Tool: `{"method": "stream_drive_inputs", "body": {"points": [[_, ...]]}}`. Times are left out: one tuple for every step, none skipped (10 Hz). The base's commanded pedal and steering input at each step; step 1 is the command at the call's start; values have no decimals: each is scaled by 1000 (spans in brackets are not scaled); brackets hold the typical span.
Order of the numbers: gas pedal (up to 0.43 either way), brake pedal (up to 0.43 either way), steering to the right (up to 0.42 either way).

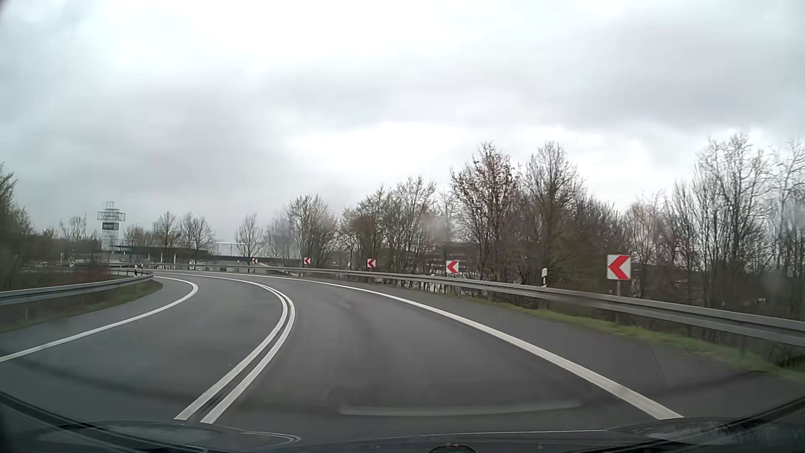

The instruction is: Follow the waypoints while adhering to traffic rules and regulations

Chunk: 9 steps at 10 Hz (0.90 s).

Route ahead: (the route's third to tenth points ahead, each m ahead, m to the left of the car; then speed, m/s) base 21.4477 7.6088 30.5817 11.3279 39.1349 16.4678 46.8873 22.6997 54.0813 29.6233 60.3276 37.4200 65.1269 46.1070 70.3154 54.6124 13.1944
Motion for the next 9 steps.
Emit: {"method": "stream_drive_inputs", "body": {"points": [[130,0,-64],[118,0,-64],[118,0,-64],[118,0,-64],[118,0,-64],[110,0,-64],[110,0,-64],[98,0,-64],[98,0,-64]]}}
